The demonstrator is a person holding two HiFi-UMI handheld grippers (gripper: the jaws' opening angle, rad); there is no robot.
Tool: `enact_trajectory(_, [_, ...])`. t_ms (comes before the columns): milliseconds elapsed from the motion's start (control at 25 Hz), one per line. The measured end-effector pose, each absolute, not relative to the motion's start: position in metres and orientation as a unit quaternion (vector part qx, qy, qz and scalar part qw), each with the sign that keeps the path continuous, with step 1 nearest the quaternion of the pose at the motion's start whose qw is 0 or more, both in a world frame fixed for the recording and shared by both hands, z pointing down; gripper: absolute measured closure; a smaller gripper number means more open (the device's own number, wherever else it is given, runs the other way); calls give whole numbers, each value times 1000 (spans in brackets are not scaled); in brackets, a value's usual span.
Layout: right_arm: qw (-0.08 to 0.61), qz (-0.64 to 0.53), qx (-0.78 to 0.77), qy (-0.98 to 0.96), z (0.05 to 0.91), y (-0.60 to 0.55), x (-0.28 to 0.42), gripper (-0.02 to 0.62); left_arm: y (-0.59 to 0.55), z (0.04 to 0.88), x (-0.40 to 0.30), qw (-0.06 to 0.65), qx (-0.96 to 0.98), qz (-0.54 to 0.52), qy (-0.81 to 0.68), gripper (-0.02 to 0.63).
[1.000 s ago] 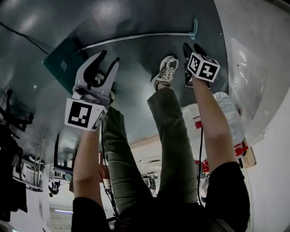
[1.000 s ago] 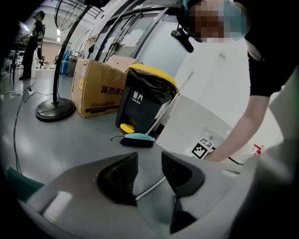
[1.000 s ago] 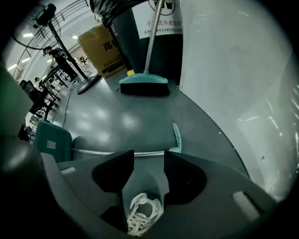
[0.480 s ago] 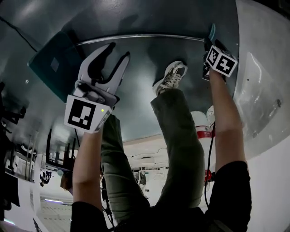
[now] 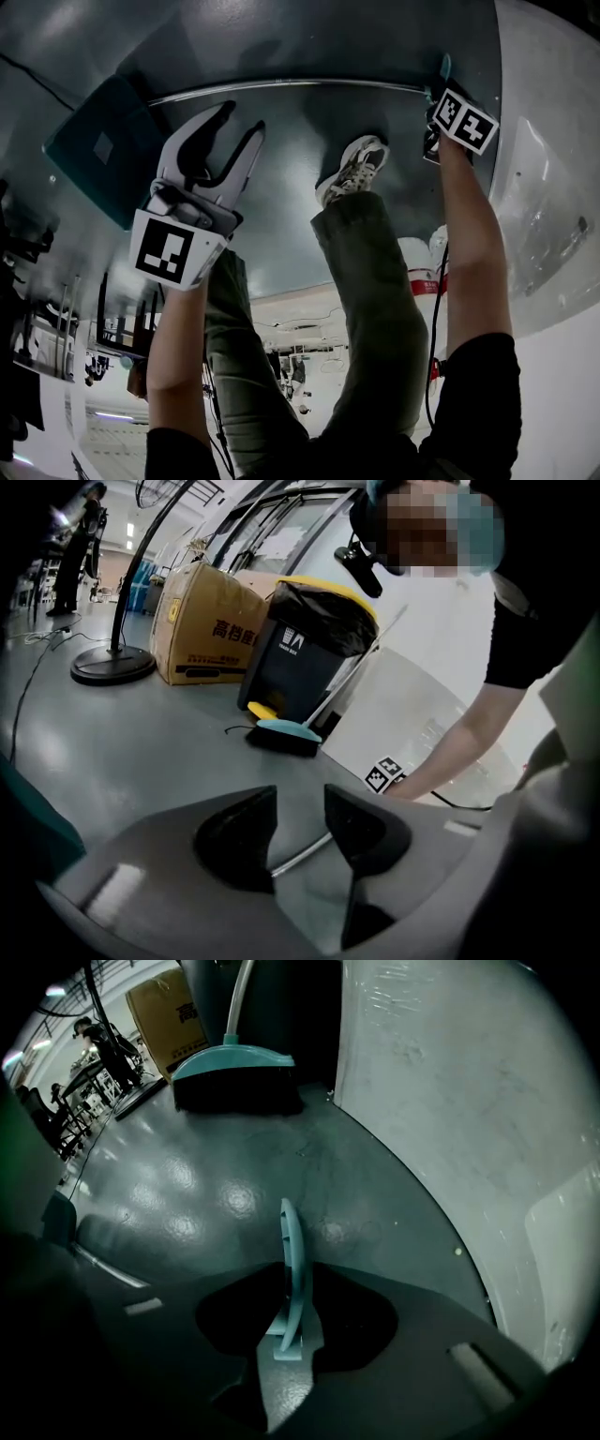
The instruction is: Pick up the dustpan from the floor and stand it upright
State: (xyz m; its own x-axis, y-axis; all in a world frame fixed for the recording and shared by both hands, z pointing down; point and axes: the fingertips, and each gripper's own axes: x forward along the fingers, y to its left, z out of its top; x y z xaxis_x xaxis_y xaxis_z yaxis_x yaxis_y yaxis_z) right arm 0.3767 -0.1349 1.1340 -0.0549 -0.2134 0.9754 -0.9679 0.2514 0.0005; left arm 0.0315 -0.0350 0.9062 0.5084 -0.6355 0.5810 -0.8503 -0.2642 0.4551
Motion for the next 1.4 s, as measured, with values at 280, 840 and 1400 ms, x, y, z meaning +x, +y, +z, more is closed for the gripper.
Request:
enact_trajectory(280, [507, 383, 458, -621, 1142, -129, 379, 517, -33, 907, 32, 382, 779, 148, -474, 437])
enact_trajectory(840, [449, 362, 470, -668, 1031, -142, 351, 534, -35, 858, 17, 351, 791, 127, -485, 437])
enact_trajectory(1400, [420, 275, 502, -704, 829, -139, 297, 528, -16, 733, -43, 337, 780, 113, -516, 437])
